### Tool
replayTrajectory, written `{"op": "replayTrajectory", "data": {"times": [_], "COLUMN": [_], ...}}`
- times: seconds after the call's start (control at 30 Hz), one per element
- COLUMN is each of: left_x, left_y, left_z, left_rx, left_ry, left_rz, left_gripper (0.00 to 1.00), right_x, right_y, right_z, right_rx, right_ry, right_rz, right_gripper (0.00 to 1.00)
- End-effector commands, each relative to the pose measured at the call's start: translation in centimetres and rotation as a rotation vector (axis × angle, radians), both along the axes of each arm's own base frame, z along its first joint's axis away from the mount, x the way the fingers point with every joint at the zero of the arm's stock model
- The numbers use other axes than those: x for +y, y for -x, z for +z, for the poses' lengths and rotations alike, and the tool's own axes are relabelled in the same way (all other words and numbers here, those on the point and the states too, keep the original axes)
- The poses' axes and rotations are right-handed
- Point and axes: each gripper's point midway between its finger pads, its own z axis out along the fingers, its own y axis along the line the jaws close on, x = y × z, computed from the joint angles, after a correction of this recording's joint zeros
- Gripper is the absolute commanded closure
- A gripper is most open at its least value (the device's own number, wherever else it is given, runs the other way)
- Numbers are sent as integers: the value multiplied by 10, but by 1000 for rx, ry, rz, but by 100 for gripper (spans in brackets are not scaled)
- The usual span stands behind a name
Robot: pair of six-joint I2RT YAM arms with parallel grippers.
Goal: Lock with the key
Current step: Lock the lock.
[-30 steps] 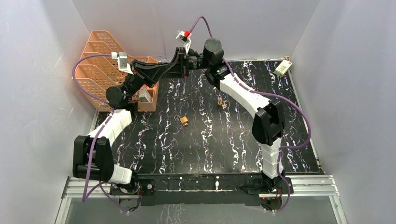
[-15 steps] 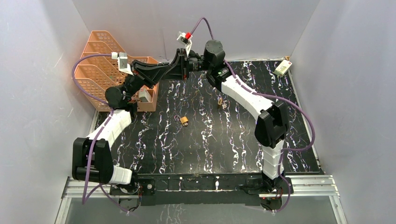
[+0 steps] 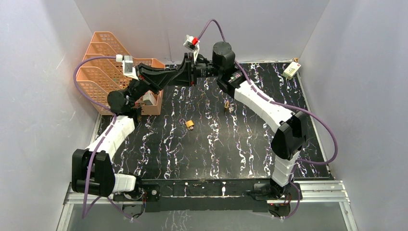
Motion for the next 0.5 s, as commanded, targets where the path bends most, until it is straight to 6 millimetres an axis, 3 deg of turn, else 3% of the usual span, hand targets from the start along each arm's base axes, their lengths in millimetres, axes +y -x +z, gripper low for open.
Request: {"op": "replayTrajectory", "data": {"times": [0.0, 0.3, 0.47], "left_x": [-49, -49, -51], "left_y": [23, 22, 18], "left_z": [-98, -104, -107], "left_rx": [190, 206, 230], "left_ry": [-240, -242, -243], "left_rz": [-251, -249, -267], "left_gripper": [100, 100, 100], "right_x": [8, -2, 4], "right_y": [105, 101, 101], "right_z": [93, 70, 66], "right_rx": [-202, -211, -185], "right_ry": [-215, -152, -164], "right_rz": [114, 73, 96], "right_gripper": [100, 100, 100]}}
